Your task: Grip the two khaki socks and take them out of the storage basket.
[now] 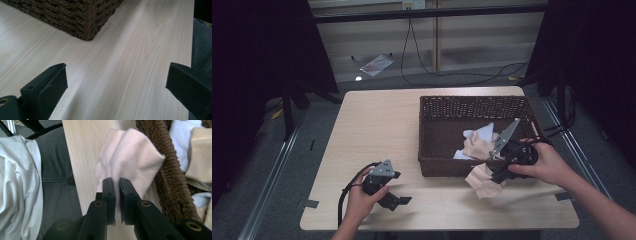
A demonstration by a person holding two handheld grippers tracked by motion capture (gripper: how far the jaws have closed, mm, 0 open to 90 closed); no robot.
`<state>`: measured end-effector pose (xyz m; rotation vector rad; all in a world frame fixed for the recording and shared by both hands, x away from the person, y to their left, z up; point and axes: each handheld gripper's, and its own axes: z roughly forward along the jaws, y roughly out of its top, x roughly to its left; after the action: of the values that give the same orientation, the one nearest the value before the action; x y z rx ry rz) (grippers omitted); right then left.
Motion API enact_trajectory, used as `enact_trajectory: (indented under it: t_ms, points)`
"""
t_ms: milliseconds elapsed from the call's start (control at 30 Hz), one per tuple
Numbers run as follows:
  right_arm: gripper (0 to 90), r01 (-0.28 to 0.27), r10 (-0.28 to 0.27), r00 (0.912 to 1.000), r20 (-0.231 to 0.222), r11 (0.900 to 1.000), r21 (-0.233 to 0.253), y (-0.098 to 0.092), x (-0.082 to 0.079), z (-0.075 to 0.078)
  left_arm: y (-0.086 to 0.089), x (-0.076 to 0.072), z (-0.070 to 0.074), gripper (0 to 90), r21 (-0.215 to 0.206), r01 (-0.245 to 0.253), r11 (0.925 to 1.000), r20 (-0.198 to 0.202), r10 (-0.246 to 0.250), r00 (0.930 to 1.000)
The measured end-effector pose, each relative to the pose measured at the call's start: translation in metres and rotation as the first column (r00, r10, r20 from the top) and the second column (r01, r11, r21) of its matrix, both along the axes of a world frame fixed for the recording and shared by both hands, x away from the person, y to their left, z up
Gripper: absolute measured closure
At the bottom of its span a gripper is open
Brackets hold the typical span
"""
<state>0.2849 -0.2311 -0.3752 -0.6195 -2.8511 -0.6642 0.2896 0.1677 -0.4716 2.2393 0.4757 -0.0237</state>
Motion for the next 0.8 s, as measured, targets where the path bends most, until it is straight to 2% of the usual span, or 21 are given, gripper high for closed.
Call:
enact_trajectory:
  t_ms: [267, 300, 333, 367, 467, 700, 800]
  points:
    - [81.8, -0.017, 0.017, 0.9998, -0.010, 1.000, -0.026, 0.005, 0.000, -0.007, 0.000, 0.000, 0.000, 3.2, 0.005, 0.004, 1.0000, 0.001, -0.004, 1.0000]
    - [79.4, -0.014, 0.014, 0.9999, -0.010, 1.000, -0.027, 0.005, 0.000, -0.008, 0.000, 0.000, 0.000, 3.2, 0.000, 0.000, 1.0000, -0.001, 0.000, 1.0000]
    - [72.6, -0.018, 0.018, 0.9998, -0.007, 1.000, -0.026, 0.005, 0.000, -0.008, 0.000, 0.000, 0.000, 3.2, 0.000, 0.000, 1.0000, -0.001, 0.000, 1.0000]
    - [72.6, -0.018, 0.018, 0.9998, -0.007, 1.000, -0.026, 0.005, 0.000, -0.008, 0.000, 0.000, 0.000, 3.2, 0.000, 0.000, 1.0000, -0.001, 0.000, 1.0000]
    - [58.2, 0.007, -0.007, 1.0000, -0.003, 1.000, -0.010, 0.003, -0.002, -0.002, 0.000, 0.000, 0.000, 3.2, 0.005, 0.004, 1.0000, 0.001, -0.004, 1.0000]
    - [44.8, 0.046, -0.048, 0.9981, 0.039, 0.998, 0.035, -0.005, 0.002, 0.019, 0.000, 0.000, 0.000, 3.2, 0.004, 0.002, 1.0000, 0.000, -0.002, 1.0000]
    - [39.9, 0.061, -0.063, 0.9972, 0.041, 0.997, 0.043, -0.007, 0.005, 0.025, 0.000, 0.000, 0.000, 3.2, 0.003, 0.002, 1.0000, -0.001, -0.002, 1.0000]
